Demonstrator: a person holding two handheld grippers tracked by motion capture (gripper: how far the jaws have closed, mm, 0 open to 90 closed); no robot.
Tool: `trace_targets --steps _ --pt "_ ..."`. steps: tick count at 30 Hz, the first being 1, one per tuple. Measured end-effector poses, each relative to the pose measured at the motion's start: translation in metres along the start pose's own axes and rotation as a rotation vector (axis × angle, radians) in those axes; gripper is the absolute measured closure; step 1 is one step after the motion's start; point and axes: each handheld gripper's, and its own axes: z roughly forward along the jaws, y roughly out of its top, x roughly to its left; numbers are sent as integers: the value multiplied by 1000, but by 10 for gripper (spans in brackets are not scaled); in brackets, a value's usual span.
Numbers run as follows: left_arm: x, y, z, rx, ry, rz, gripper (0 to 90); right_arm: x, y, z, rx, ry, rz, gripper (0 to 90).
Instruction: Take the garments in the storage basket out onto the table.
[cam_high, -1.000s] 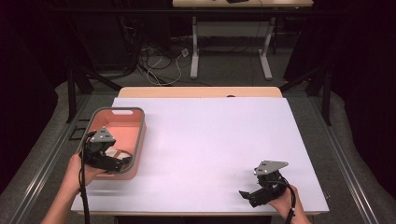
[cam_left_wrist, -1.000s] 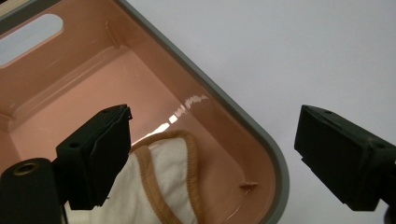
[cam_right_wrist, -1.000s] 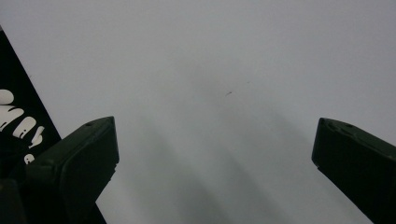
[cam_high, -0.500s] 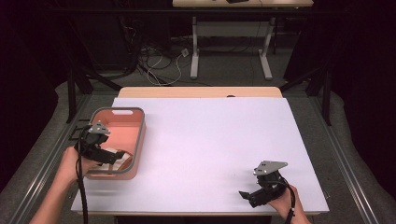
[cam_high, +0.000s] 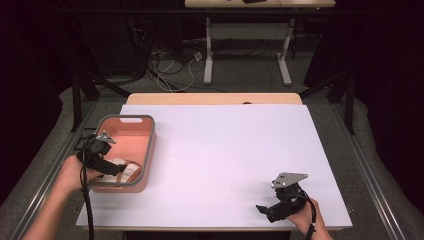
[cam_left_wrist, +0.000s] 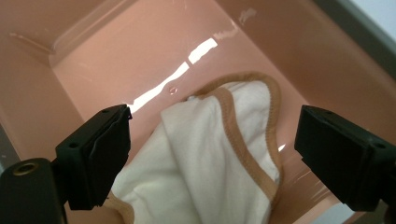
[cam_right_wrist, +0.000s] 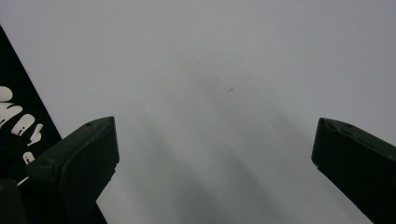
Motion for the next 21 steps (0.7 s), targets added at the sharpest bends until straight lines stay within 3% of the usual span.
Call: trace_targets --steps 10,21 --pt "4 -5 15 91 13 10 107 0 0 -1 9 1 1 3" --pt "10 -3 32 230 11 8 108 -1 -1 -1 5 10 2 3"
